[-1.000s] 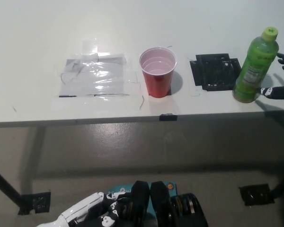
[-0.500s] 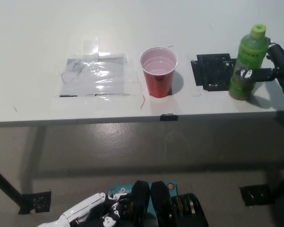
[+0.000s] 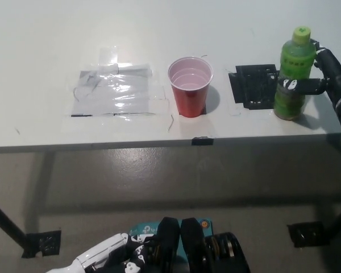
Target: The robot uses its right hand to pick up a bottle kept in the middle of the desk and tilt it into a cup kept next to it to pour water out
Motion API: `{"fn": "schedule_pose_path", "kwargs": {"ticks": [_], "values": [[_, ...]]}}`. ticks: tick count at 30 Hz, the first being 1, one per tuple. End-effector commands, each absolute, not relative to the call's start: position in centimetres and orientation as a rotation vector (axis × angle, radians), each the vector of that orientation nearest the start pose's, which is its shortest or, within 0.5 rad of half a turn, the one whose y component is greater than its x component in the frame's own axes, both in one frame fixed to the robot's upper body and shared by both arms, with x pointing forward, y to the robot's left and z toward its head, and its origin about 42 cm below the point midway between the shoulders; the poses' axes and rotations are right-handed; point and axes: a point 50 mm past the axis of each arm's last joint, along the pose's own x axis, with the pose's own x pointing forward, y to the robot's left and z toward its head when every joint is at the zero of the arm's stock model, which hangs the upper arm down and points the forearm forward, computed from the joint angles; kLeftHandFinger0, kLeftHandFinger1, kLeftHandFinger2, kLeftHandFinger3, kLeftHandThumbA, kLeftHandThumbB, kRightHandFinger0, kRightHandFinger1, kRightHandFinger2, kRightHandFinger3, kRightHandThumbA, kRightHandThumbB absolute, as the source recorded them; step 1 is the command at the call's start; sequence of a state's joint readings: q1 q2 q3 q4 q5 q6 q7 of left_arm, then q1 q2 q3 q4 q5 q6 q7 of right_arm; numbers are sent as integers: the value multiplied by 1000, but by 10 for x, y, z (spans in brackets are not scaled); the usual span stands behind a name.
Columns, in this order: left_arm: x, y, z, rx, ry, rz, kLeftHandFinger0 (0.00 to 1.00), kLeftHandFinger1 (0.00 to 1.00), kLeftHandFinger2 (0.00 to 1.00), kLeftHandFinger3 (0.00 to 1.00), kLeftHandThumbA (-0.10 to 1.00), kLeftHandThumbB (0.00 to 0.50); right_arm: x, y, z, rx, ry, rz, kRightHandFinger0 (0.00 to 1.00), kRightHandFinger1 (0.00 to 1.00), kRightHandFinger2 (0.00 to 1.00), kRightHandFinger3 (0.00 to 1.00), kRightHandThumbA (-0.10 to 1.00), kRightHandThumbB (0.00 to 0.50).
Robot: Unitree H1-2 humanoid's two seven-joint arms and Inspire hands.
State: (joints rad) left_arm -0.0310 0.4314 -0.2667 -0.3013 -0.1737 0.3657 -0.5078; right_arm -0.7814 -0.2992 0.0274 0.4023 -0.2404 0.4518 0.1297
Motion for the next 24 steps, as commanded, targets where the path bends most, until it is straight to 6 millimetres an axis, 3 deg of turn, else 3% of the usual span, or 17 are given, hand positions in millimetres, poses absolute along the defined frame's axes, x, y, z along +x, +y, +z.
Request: {"fn": "schedule_pose_path", "kwargs": {"ticks": [1,10,17,21,22,23,24], "values": [[263,231,155,270,175,-836,1000,1000,1000,1000,367,500,516,-255,295,-458,25,-5,1000,1000,1000,1000,748,500],[263,228,153,265,177,-845,1000,1000,1000,1000,367,500,520,-240,279,-406,71,13,1000,1000,1000,1000,705,500],[264,228,154,264,180,-852,1000,1000,1000,1000,356,500,526,-239,282,-433,91,-8,1000,1000,1000,1000,718,500],[264,228,153,266,184,-845,1000,1000,1000,1000,360,500,530,-239,290,-453,37,-150,1000,1000,1000,1000,728,500],[264,228,153,261,178,-848,1000,1000,1000,1000,362,500,531,-238,292,-452,-19,-201,1000,1000,1000,1000,724,476],[264,228,153,261,178,-848,1000,1000,1000,1000,362,500,531,-238,292,-452,-19,-202,991,1000,1000,1000,725,497],[264,229,153,264,179,-847,1000,1000,1000,1000,371,500,531,-242,296,-454,-140,-294,553,460,598,1000,426,29]]}}
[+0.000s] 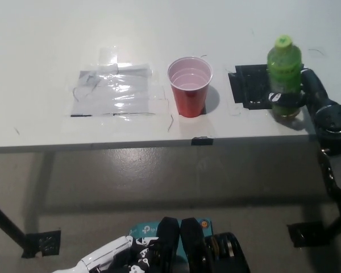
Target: The robot uses its right hand to pick up a bottle kept in the middle of the desk and tilt it into a cup kept next to it to pour water out
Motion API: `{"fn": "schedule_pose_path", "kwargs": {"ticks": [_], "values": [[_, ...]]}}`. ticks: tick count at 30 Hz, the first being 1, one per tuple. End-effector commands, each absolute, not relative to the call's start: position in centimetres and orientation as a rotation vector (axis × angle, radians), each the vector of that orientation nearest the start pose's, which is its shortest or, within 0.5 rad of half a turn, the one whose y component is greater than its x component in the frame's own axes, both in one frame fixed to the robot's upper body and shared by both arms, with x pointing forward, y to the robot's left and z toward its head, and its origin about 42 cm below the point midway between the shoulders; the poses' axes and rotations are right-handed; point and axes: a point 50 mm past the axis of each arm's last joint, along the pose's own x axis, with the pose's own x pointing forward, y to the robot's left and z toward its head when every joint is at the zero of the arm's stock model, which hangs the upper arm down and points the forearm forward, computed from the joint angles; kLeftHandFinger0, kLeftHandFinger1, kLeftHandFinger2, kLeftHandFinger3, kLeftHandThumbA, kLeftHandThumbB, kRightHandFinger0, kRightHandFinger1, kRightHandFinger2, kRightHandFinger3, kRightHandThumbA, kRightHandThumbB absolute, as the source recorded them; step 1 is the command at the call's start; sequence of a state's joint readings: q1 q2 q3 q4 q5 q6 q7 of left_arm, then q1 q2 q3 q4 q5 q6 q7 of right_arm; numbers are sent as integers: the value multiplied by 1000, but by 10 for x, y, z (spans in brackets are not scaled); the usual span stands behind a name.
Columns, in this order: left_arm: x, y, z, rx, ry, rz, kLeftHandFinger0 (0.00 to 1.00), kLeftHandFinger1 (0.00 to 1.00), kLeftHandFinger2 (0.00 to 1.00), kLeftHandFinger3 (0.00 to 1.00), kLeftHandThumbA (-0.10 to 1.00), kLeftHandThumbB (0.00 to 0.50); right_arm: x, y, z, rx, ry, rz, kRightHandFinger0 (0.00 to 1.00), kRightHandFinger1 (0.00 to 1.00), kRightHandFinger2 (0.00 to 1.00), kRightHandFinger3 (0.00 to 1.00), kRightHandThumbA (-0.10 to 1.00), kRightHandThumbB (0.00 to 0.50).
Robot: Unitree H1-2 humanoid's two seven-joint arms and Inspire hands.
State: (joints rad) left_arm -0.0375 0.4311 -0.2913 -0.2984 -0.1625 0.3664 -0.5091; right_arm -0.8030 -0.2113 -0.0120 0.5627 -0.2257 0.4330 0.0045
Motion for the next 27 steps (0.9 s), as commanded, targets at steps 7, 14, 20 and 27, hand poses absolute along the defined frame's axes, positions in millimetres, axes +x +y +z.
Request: {"fn": "schedule_pose_path", "kwargs": {"ticks": [7,14,20,27], "values": [[261,231,152,251,186,-838,1000,1000,1000,1000,356,500,528,-245,310,-568,-262,-387,0,0,0,438,-95,0],[261,231,152,264,186,-838,1000,1000,1000,1000,363,500,523,-249,315,-599,-343,-374,0,0,0,268,-100,0],[262,233,152,274,178,-840,1000,1000,1000,1000,374,500,522,-249,321,-680,-385,-345,0,0,0,260,-100,0],[264,233,155,286,186,-847,1000,1000,1000,1000,369,500,517,-246,325,-981,-511,-244,0,0,0,335,-100,18]]}}
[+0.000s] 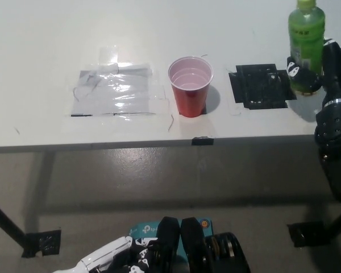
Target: The robot uses its right hand to pick up a bottle kept in the middle of the desk and tilt it into a cup kept next to it to pour water out
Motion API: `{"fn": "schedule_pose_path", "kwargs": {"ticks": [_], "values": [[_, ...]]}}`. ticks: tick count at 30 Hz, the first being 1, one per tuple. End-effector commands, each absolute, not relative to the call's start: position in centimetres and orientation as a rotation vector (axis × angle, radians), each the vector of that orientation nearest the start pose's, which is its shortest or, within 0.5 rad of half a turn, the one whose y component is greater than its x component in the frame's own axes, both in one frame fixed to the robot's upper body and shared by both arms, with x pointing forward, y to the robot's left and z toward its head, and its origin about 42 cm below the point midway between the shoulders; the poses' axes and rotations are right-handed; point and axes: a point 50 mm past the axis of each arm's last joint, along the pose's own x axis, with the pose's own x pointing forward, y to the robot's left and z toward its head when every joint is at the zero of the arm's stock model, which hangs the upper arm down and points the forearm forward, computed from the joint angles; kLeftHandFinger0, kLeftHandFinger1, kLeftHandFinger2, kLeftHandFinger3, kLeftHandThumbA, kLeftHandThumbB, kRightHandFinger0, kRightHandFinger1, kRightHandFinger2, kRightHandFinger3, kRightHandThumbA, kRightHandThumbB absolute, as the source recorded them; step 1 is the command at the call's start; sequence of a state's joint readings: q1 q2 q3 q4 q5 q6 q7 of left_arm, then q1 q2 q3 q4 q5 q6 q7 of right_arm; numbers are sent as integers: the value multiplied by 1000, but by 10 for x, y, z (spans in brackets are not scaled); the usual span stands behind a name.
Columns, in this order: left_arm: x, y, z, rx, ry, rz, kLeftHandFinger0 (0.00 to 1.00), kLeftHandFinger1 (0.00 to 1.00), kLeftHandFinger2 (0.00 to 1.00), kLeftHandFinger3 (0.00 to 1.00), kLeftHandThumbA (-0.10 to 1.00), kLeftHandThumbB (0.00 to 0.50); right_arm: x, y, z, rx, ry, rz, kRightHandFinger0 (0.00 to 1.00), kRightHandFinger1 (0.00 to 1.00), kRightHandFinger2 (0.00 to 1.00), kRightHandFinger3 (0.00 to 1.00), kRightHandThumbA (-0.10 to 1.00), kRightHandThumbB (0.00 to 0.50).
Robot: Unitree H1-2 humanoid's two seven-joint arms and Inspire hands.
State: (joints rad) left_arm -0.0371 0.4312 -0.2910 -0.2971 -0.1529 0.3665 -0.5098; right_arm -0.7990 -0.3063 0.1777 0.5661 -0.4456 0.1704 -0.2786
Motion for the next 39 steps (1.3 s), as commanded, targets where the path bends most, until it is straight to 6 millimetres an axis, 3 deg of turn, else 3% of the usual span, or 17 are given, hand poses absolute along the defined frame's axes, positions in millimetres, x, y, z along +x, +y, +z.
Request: {"fn": "schedule_pose_path", "kwargs": {"ticks": [1,2,3,6,14,15,16,17,21,23,27,30,31,34,36,38,39], "values": [[264,233,154,283,192,-846,1000,1000,1000,1000,367,500,515,-245,326,-1044,-541,-218,88,1,2,341,-100,5],[264,233,154,283,192,-846,1000,1000,1000,1000,367,500,515,-245,326,-1046,-542,-217,78,0,0,341,-100,2],[266,235,157,286,188,-846,1000,1000,1000,1000,357,500,514,-242,324,-1149,-602,-180,246,30,0,346,-100,25],[265,235,156,295,193,-846,1000,1000,1000,1000,364,500,511,-234,322,-1243,-637,-138,344,32,0,383,-100,38],[263,233,154,288,197,-851,1000,1000,1000,1000,367,500,505,-211,311,-1313,-648,-42,479,43,0,446,-40,55],[263,233,154,290,193,-851,1000,1000,1000,1000,368,500,505,-208,311,-1297,-662,-42,464,20,0,440,-58,105],[263,233,154,291,191,-851,1000,1000,1000,1000,368,500,505,-207,310,-1291,-668,-43,464,18,0,439,-59,105],[263,232,154,286,199,-855,1000,1000,1000,1000,358,500,504,-199,307,-1308,-652,-15,471,36,6,445,-37,78],[263,233,155,284,198,-852,1000,1000,1000,1000,340,500,506,-190,305,-1311,-650,2,478,13,0,459,-38,56],[264,232,155,287,194,-856,1000,1000,1000,1000,350,500,507,-188,305,-1329,-637,17,542,55,10,448,9,7],[264,233,155,288,195,-860,1000,1000,1000,1000,366,500,508,-185,307,-1358,-626,35,565,63,0,464,58,0],[264,232,155,285,198,-863,1000,1000,1000,1000,353,500,509,-188,308,-1374,-609,46,561,46,0,452,12,2],[264,232,155,285,196,-862,1000,1000,1000,1000,350,500,509,-189,309,-1381,-605,45,553,38,0,444,-47,19],[264,232,155,292,196,-859,1000,1000,1000,1000,358,500,511,-195,309,-1388,-609,40,527,5,0,417,-18,42],[264,233,157,291,202,-861,1000,1000,1000,1000,349,500,511,-198,310,-1406,-574,34,604,39,0,453,18,60],[264,232,156,289,197,-863,1000,1000,1000,1000,360,500,511,-202,312,-1447,-587,28,616,34,0,450,-10,108],[263,232,157,288,200,-863,1000,1000,1000,1000,354,500,513,-204,314,-1505,-610,22,623,28,0,453,1,172]]}}
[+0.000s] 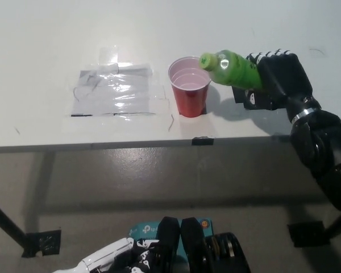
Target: The robot uses its right hand to pick up a bottle kept in the middle of the desk and tilt it into a cup kept next to it to pour water out
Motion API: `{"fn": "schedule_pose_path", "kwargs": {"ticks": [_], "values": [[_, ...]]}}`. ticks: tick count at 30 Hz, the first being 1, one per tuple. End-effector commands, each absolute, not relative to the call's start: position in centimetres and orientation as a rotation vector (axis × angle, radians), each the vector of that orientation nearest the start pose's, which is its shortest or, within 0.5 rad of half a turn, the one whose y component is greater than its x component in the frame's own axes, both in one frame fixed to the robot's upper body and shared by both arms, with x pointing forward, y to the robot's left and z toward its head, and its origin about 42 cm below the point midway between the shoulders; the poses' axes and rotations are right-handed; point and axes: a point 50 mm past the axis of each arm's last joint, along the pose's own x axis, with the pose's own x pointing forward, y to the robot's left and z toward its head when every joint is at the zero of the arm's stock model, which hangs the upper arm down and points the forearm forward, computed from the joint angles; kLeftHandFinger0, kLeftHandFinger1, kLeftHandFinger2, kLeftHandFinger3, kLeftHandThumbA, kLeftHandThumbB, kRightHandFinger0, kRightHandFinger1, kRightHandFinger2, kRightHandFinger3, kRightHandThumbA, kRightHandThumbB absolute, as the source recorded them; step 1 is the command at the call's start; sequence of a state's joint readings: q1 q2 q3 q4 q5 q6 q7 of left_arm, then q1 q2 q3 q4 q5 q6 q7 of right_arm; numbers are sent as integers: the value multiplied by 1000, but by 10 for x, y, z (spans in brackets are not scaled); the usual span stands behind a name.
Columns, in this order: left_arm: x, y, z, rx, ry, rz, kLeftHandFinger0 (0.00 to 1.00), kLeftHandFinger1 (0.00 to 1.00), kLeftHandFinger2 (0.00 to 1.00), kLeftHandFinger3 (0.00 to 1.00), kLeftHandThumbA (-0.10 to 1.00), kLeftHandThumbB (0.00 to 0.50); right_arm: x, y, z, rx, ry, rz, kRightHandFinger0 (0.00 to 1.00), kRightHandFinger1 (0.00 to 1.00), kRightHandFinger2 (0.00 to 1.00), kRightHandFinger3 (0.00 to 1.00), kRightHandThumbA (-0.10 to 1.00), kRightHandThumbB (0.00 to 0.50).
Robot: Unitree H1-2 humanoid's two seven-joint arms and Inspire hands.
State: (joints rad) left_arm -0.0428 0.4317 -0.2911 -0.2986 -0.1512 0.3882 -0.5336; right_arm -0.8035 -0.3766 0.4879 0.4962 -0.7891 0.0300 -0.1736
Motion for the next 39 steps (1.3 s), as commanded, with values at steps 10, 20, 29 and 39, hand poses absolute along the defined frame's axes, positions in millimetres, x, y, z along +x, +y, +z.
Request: {"fn": "schedule_pose_path", "kwargs": {"ticks": [10,20,29,39], "values": [[264,231,158,293,196,-869,1000,1000,1000,1000,347,500,521,-195,329,-1663,-641,8,722,23,0,523,76,178],[265,231,158,291,195,-881,1000,1000,1000,1000,358,500,526,-182,348,-1757,-637,12,705,2,0,417,-21,130],[264,232,158,298,194,-877,1000,1000,1000,1000,360,500,530,-189,356,-1903,-634,-28,592,1,0,219,-35,75],[264,230,158,293,197,-874,1000,1000,1000,1000,354,500,533,-197,367,-2012,-677,-70,687,92,78,0,-100,101]]}}
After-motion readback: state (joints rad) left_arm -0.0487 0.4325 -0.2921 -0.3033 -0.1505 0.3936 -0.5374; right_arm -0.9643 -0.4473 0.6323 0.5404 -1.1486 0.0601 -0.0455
